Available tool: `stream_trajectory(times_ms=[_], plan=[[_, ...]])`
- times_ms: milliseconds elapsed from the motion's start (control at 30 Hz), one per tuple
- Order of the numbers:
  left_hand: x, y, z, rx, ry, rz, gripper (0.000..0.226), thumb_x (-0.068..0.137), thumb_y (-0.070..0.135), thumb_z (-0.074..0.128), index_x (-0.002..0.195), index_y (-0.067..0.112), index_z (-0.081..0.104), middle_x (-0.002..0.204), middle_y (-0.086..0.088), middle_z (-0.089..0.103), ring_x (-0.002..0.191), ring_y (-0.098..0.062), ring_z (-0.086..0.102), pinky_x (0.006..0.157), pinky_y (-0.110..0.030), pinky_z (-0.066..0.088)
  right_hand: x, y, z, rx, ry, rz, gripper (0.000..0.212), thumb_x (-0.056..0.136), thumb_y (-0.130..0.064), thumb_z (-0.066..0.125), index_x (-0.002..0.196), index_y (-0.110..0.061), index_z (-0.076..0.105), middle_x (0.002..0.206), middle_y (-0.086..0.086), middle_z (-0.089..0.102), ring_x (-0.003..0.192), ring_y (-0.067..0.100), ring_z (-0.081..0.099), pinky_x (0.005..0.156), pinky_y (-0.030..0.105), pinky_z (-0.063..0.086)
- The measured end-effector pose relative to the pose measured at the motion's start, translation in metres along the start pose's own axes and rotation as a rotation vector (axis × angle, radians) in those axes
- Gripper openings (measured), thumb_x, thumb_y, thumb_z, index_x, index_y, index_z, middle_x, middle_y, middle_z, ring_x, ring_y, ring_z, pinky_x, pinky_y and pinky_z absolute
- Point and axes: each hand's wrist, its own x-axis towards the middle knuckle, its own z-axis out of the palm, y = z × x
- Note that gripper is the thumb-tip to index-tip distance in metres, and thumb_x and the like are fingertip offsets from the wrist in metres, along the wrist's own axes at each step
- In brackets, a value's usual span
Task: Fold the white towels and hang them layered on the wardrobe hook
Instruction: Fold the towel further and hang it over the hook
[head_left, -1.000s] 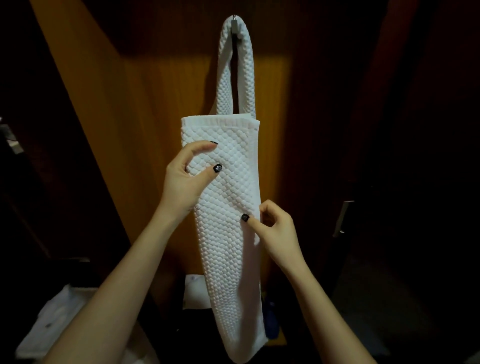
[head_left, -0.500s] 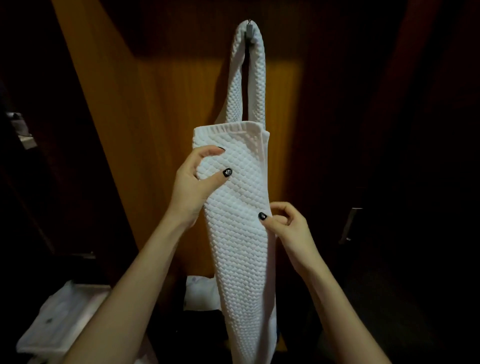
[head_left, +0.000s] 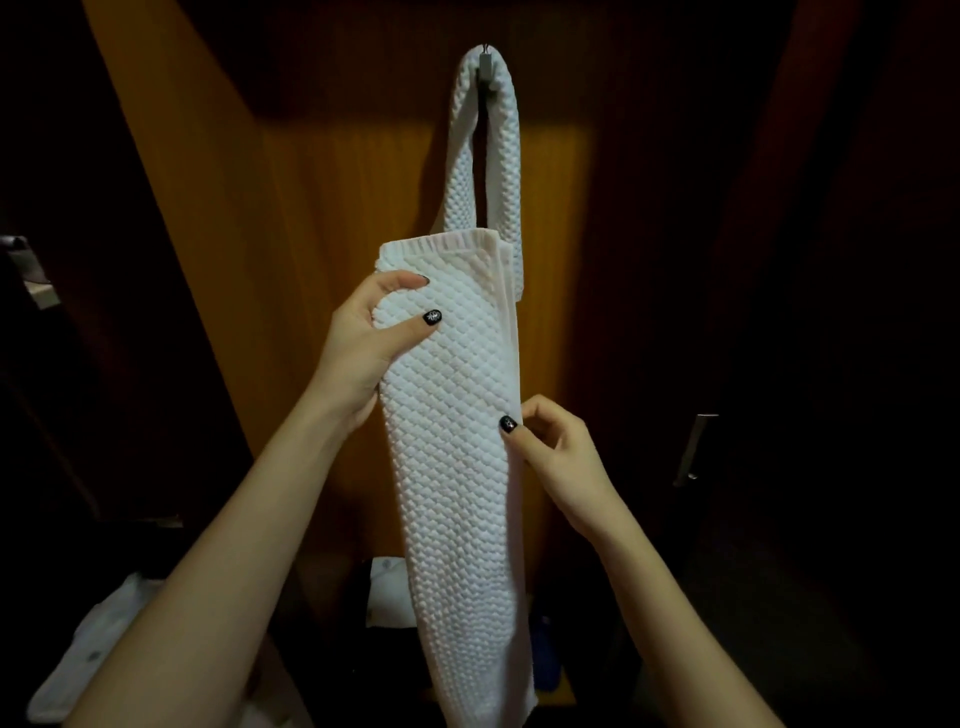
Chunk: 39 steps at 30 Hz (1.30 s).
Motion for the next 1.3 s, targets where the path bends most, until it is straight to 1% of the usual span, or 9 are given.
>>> stream_trajectory(times_ms=[133,333,467,567,667,800,1067,1167,1300], plan=[[0.012,0.001,-0.005,0.197,0.05,0.012,0.031,0.083,0.01,0.076,0.104,0.031,0.068,0.106,0.018,0.065,0.095,-0.003,0.068,0.067,-0.019,0.055,0.002,-0.007,0.01,0.011,0.104,-0.044,0.021,0.086,-0.018,0.068,0.068,-0.017,0.058,0.067,-0.009,0.056,0.065,0.002,0.05,0.06,0.014,0.04],[0.018,0.0,-0.016,0.039,-0.029,-0.157,0.048,0.082,0.013,0.073,0.127,0.025,0.06,0.124,0.002,0.062,0.111,-0.015,0.065,0.08,-0.026,0.057,0.002,-0.016,0.015,0.064,0.193,-0.114,0.023,0.083,-0.02,0.07,0.066,-0.028,0.058,0.067,-0.013,0.056,0.065,0.001,0.051,0.061,0.013,0.042],[0.0,-0.02,-0.022,-0.253,-0.153,-0.111,0.07,0.09,0.004,0.063,0.142,0.043,0.037,0.144,-0.001,0.048,0.128,-0.02,0.055,0.095,-0.038,0.053,0.009,-0.017,0.017,0.105,0.26,-0.119,0.02,0.088,-0.015,0.069,0.072,-0.019,0.058,0.069,-0.012,0.059,0.068,0.002,0.053,0.064,0.014,0.044],[-0.036,-0.06,-0.012,-0.343,-0.102,-0.234,0.091,0.09,0.001,0.062,0.152,0.046,0.012,0.138,0.006,0.053,0.128,-0.017,0.055,0.097,-0.04,0.052,0.017,-0.015,0.014,0.085,0.283,-0.102,0.022,0.09,-0.011,0.068,0.072,-0.014,0.056,0.068,-0.01,0.057,0.067,0.003,0.052,0.064,0.017,0.044],[-0.062,-0.088,0.0,-0.383,-0.028,-0.42,0.064,0.082,0.012,0.067,0.142,0.013,0.044,0.127,-0.006,0.066,0.117,-0.023,0.063,0.088,-0.032,0.056,0.026,-0.009,0.01,0.061,0.276,-0.059,0.025,0.09,-0.008,0.068,0.071,-0.013,0.054,0.065,-0.01,0.055,0.064,0.001,0.051,0.063,0.016,0.042],[-0.076,-0.104,0.006,-0.408,-0.054,-0.581,0.041,0.077,0.015,0.07,0.117,0.013,0.066,0.12,-0.011,0.069,0.11,-0.024,0.067,0.084,-0.034,0.058,0.03,-0.003,0.005,0.049,0.224,-0.043,0.028,0.09,-0.007,0.069,0.068,-0.015,0.053,0.063,-0.014,0.056,0.062,-0.001,0.05,0.062,0.014,0.04],[-0.055,-0.089,0.014,-0.429,-0.048,-0.398,0.033,0.083,0.01,0.061,0.115,0.01,0.065,0.114,-0.007,0.072,0.103,-0.02,0.069,0.079,-0.031,0.058,0.044,-0.017,-0.024,-0.065,0.019,0.051,0.019,0.098,-0.018,0.059,0.081,-0.015,0.067,0.064,-0.017,0.062,0.057,-0.006,0.052,0.053,0.011,0.038],[-0.042,-0.077,0.014,-0.364,-0.077,-0.35,0.029,0.08,0.009,0.065,0.109,0.009,0.069,0.111,-0.009,0.072,0.101,-0.022,0.07,0.076,-0.032,0.058,0.03,-0.003,-0.024,-0.095,0.055,0.046,0.011,0.097,-0.022,0.06,0.09,-0.018,0.067,0.081,-0.016,0.066,0.073,-0.005,0.057,0.066,0.01,0.042],[-0.029,-0.065,0.016,-0.285,-0.086,-0.325,0.031,0.08,0.009,0.065,0.111,0.008,0.066,0.107,-0.009,0.073,0.098,-0.023,0.071,0.073,-0.033,0.059,0.016,0.009,-0.018,-0.03,0.199,-0.018,0.013,0.093,-0.022,0.066,0.101,-0.032,0.065,0.114,0.003,0.063,0.104,0.013,0.059,0.09,0.027,0.047]])
